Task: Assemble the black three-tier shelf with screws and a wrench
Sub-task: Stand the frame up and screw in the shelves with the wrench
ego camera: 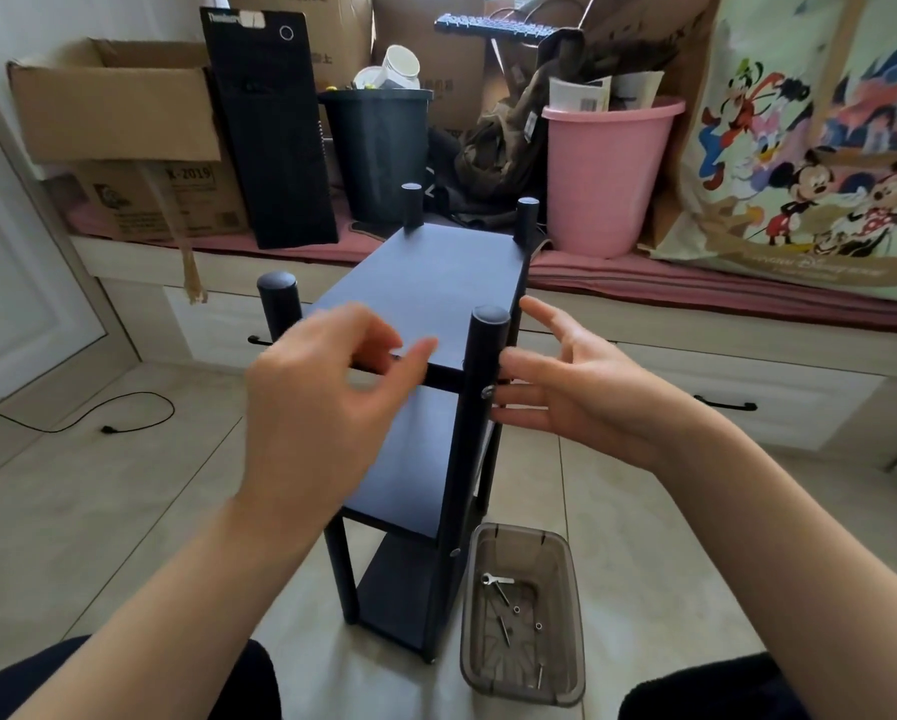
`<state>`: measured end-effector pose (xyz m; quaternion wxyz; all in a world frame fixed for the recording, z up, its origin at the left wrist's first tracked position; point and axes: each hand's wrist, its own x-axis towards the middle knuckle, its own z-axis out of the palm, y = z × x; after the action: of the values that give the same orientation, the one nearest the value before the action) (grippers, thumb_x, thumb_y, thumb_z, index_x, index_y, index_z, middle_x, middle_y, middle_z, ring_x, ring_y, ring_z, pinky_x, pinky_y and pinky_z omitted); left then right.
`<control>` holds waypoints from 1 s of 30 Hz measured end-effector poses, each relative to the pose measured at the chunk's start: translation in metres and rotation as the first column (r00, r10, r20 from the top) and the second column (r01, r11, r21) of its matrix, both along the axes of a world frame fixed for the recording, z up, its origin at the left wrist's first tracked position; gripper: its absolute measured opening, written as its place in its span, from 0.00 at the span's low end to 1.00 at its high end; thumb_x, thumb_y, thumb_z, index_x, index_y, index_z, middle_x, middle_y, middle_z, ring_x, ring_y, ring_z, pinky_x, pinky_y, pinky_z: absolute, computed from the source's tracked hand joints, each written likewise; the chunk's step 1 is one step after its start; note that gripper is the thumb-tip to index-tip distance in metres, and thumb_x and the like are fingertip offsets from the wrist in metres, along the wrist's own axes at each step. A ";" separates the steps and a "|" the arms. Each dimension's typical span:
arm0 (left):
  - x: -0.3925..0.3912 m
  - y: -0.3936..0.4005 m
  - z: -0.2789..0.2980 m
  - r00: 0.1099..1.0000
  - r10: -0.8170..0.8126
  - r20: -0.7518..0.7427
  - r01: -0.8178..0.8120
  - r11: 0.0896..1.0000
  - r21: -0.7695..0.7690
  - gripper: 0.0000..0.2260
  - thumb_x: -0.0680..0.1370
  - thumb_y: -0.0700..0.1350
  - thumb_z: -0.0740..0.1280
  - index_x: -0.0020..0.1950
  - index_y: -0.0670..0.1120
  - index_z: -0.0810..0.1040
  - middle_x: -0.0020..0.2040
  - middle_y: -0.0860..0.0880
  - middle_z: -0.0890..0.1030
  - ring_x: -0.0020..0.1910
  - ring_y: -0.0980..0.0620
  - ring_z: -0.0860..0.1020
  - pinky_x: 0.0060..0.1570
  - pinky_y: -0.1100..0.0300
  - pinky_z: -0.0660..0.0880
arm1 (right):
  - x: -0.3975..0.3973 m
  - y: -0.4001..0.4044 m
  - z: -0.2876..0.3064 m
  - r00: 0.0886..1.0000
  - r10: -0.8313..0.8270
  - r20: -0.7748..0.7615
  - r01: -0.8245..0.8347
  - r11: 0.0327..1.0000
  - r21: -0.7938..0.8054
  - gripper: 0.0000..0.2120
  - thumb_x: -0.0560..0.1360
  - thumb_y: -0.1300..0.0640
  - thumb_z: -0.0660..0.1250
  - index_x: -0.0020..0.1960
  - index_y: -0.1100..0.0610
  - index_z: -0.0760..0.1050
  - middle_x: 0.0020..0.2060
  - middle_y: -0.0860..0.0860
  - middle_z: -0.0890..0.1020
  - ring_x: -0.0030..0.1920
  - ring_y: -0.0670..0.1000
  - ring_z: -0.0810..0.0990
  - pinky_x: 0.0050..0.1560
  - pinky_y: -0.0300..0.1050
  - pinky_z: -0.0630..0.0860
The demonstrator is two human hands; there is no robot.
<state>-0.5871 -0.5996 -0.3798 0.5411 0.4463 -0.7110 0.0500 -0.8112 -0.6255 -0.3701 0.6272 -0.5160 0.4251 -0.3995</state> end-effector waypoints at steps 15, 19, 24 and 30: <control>-0.025 -0.026 -0.013 0.910 -0.033 0.414 -0.019 0.993 0.119 0.29 0.77 0.69 0.56 0.67 0.52 0.80 0.64 0.51 0.82 0.69 0.47 0.76 0.76 0.38 0.55 | 0.021 -0.019 -0.006 0.953 -0.075 0.293 0.033 0.989 0.146 0.16 0.79 0.62 0.64 0.64 0.69 0.75 0.46 0.62 0.82 0.35 0.53 0.83 0.34 0.42 0.79; -0.024 -0.026 -0.018 0.905 0.005 0.424 -0.022 0.999 0.035 0.27 0.79 0.65 0.57 0.66 0.49 0.81 0.63 0.49 0.82 0.67 0.45 0.78 0.73 0.39 0.63 | 0.021 -0.020 -0.009 0.964 -0.045 0.264 0.017 0.994 0.108 0.17 0.79 0.60 0.65 0.65 0.67 0.74 0.46 0.60 0.83 0.39 0.54 0.85 0.39 0.45 0.81; -0.025 -0.028 -0.022 0.911 0.027 0.412 -0.017 0.999 -0.027 0.26 0.79 0.63 0.60 0.63 0.46 0.83 0.61 0.47 0.84 0.65 0.44 0.79 0.68 0.42 0.69 | 0.003 -0.020 -0.020 0.985 -0.037 0.170 0.019 0.994 0.104 0.14 0.80 0.53 0.65 0.61 0.60 0.79 0.53 0.58 0.85 0.50 0.57 0.85 0.48 0.49 0.82; -0.028 -0.032 -0.030 0.935 0.059 0.351 -0.012 0.991 -0.135 0.23 0.79 0.60 0.64 0.59 0.43 0.84 0.58 0.46 0.85 0.63 0.43 0.80 0.66 0.43 0.69 | -0.028 -0.022 -0.064 0.991 -0.101 0.085 0.076 0.963 0.258 0.15 0.79 0.57 0.66 0.62 0.63 0.76 0.53 0.61 0.84 0.54 0.61 0.84 0.50 0.52 0.83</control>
<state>-0.6147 -0.6318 -0.4095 0.4315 0.4065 -0.7836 0.1856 -0.8389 -0.6471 -0.4337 0.6897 -0.3918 0.4644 -0.3939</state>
